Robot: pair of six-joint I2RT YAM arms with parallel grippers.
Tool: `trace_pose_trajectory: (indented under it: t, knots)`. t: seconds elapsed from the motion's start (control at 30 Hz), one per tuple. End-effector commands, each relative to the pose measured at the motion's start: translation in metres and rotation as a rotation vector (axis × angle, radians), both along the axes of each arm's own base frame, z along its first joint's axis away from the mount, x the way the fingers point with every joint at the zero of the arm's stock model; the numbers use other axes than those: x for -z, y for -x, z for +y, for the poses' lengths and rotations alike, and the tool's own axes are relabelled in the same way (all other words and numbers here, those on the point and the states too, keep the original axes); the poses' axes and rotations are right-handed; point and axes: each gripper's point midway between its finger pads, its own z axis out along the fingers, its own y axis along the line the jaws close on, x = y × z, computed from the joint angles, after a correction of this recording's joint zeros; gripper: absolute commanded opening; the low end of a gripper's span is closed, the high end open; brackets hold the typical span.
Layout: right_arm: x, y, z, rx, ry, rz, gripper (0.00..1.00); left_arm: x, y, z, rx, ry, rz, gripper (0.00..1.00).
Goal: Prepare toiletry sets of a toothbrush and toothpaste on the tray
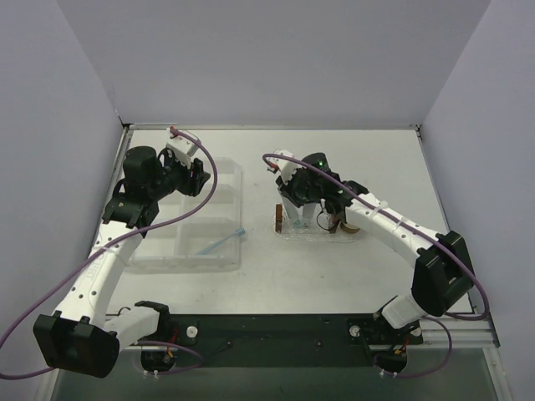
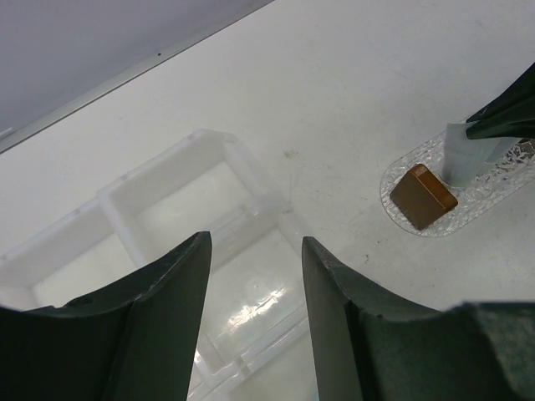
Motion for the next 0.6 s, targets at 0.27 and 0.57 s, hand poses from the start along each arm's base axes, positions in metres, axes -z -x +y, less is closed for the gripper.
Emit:
trace_pose_trajectory:
  t: [0.27, 0.57]
  knots:
    - [-0.026, 0.002, 0.004, 0.020, -0.128, -0.103, 0.00, -0.011, -0.001, 0.000, 0.007, 0.015, -0.038, 0.57]
    - [-0.017, -0.001, 0.003, 0.052, -0.174, -0.141, 0.00, -0.003, -0.006, 0.000, -0.004, 0.011, -0.015, 0.57]
